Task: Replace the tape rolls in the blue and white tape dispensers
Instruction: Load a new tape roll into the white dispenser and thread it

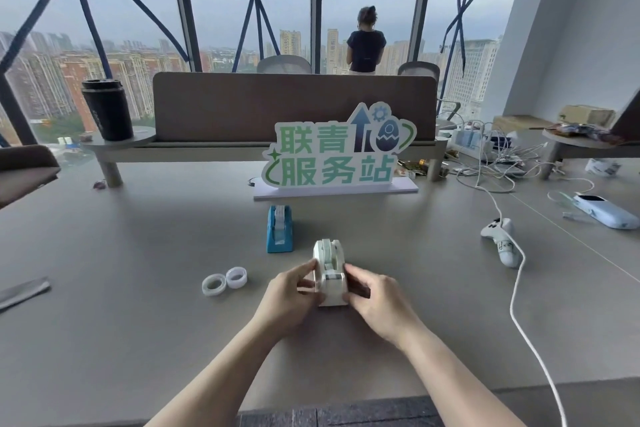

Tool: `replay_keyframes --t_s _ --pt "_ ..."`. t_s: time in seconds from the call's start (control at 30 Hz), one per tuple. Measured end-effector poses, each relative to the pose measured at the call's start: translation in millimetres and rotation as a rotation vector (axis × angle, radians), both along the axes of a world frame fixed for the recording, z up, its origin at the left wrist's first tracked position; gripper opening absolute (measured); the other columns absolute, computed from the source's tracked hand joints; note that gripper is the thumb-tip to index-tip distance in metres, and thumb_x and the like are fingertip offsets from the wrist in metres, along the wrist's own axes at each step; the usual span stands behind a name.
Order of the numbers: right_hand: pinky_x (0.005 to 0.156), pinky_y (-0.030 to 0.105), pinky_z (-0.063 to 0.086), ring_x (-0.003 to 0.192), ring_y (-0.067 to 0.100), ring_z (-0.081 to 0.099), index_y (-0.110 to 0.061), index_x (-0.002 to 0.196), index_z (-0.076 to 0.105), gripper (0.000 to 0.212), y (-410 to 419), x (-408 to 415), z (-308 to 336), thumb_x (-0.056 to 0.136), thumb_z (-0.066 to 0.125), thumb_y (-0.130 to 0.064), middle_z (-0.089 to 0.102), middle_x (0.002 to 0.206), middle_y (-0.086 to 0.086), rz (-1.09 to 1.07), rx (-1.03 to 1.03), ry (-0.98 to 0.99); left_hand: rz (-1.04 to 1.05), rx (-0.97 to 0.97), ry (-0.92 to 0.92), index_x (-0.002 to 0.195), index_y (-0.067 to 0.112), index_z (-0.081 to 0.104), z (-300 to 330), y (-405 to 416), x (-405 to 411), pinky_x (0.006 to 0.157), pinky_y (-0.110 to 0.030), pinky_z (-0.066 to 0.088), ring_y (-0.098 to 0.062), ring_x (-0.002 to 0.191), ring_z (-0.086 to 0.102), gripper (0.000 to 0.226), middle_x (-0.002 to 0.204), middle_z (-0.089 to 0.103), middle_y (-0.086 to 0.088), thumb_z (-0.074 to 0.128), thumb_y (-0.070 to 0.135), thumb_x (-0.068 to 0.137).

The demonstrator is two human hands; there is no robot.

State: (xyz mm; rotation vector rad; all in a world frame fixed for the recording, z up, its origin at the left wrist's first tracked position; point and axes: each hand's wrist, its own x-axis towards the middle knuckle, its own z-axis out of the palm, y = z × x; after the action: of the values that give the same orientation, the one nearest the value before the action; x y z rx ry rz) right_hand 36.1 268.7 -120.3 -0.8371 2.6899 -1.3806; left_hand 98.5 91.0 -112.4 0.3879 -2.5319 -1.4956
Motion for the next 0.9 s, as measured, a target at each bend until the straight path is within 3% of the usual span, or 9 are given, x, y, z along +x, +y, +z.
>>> replay_keyframes --t_s 0.1,0.23,0.33,0.6,0.77,0.9 --pt "0.101 0.025 0.048 0.111 -0.003 0.062 -0.022 0.132 0.058 0.053 -7 -19 11 0.081 0.071 -0.021 0.069 0.123 -0.007 -0.015 -0.025 -0.012 -0.003 0.055 0.025 0.137 0.023 0.053 6 -4 -24 0.083 -0.020 0.049 -0.002 0.083 0.063 0.069 0.093 0.069 0.007 0.077 0.009 0.074" --pt "0.084 -0.001 0.040 0.098 -0.013 0.059 -0.019 0.128 0.062 0.044 -17 -53 29 0.085 0.069 -0.021 0.072 0.118 -0.005 -0.041 -0.026 0.000 -0.024 0.102 0.041 0.140 0.020 0.049 21 -10 -61 0.075 -0.012 0.046 -0.003 0.084 0.061 0.067 0.090 0.067 0.007 0.073 0.004 0.079" --pt "0.081 -0.007 0.035 0.101 -0.009 0.058 -0.017 0.131 0.059 0.047 -24 -82 33 0.086 0.069 -0.020 0.070 0.121 -0.002 -0.049 0.004 0.010 -0.015 0.109 0.043 0.141 0.018 0.047 23 -13 -90 0.082 -0.019 0.047 -0.009 0.089 0.061 0.066 0.097 0.067 0.000 0.071 0.004 0.081" --pt "0.102 0.024 0.046 0.117 0.011 0.062 -0.018 0.134 0.056 0.050 -35 -131 18 0.086 0.069 -0.020 0.066 0.128 0.001 -0.029 0.079 -0.025 0.041 0.125 0.023 0.135 0.024 0.055 3 -14 -140 0.083 -0.022 0.045 -0.011 0.084 0.061 0.061 0.092 0.071 0.002 0.066 0.003 0.079" --pt "0.103 0.028 0.047 0.117 0.013 0.063 -0.021 0.134 0.056 0.052 -39 -141 7 0.084 0.070 -0.019 0.068 0.126 -0.001 -0.046 0.108 -0.037 0.081 0.073 -0.003 0.140 0.021 0.049 -6 -17 -148 0.100 -0.027 0.046 -0.015 0.106 0.065 0.067 0.112 0.072 0.000 0.067 0.003 0.078" --pt "0.103 0.033 0.047 0.119 0.016 0.062 -0.023 0.136 0.054 0.054 -39 -139 -1 0.084 0.069 -0.020 0.067 0.128 0.001 -0.069 0.116 -0.024 0.064 0.020 -0.007 0.143 0.020 0.045 -7 -15 -146 0.102 -0.025 0.043 -0.015 0.115 0.062 0.068 0.122 0.069 -0.001 0.065 0.004 0.080"
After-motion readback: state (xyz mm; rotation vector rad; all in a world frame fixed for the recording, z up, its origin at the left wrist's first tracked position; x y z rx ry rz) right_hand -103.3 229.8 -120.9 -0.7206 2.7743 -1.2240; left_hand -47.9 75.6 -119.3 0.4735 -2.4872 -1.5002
